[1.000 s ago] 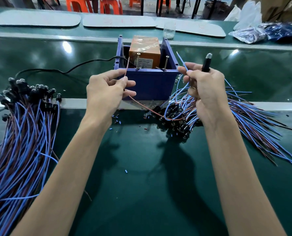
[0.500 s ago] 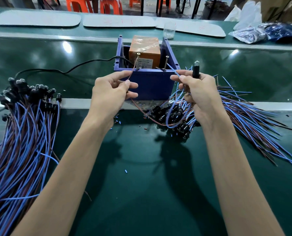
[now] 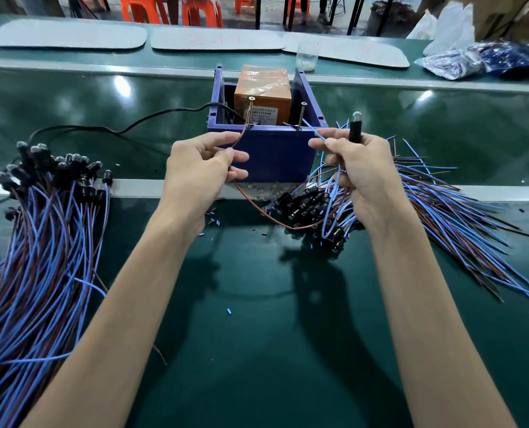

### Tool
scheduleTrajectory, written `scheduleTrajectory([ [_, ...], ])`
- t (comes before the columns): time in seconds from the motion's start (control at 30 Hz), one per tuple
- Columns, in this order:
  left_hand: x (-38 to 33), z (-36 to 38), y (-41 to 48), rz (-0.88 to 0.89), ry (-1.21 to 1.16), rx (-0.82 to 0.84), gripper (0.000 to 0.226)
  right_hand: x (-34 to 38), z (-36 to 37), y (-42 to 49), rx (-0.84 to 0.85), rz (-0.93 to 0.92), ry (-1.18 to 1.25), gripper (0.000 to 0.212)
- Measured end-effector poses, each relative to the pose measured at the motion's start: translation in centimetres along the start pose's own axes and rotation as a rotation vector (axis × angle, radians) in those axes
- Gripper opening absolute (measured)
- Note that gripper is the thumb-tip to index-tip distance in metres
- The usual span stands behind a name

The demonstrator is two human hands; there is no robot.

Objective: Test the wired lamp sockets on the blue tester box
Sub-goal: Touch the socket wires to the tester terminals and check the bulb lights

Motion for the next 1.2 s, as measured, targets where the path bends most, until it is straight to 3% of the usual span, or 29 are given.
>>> scheduleTrajectory([
  [1.2, 0.18, 0.07, 0.12, 0.014, 0.044, 0.018, 0.033, 0.05, -0.32, -0.18, -0.019, 0.003, -0.087, 0.016],
])
Point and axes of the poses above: each hand's wrist, its own y-axis towards the middle knuckle, its own z-axis out of the palm, x = y × z, the point moved 5 cm from there along y, towards the middle knuckle, and after that the axes turned 5 degrees about y, right-handed, at the moved point
